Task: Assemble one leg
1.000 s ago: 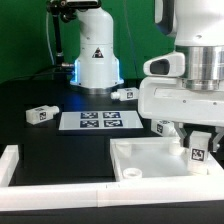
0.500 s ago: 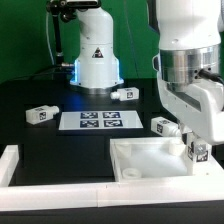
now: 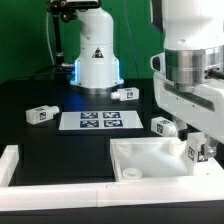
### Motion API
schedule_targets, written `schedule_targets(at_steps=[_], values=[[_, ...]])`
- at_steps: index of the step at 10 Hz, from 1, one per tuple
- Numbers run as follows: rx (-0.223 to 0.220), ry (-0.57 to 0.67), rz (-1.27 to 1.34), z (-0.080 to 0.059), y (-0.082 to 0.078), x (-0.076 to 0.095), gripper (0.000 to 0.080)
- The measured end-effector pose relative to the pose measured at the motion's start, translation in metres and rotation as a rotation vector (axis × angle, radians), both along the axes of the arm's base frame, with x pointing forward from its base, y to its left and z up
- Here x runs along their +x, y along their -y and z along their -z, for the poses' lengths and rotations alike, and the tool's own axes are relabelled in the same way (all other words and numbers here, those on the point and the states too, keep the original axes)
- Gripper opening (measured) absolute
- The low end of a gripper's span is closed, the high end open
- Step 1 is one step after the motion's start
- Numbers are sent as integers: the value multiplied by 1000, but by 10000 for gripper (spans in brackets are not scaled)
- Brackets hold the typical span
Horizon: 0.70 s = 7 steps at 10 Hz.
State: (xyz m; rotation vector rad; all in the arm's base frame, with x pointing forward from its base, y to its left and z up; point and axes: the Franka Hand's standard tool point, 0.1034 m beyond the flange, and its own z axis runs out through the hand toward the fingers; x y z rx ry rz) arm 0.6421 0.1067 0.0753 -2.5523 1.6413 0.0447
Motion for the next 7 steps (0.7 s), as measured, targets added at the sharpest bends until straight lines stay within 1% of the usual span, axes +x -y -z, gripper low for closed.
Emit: schedule_targets(at_steps=[1,2,4,6,7], values=[[10,6,-131,-2,-9,0,623],[15,7,-194,0,-17,-3,643],[7,21,-305,0,-12,-2,648],[-18,36,-498,1,-9,-2,649],[-56,44,-738,2,-7,-2,649]])
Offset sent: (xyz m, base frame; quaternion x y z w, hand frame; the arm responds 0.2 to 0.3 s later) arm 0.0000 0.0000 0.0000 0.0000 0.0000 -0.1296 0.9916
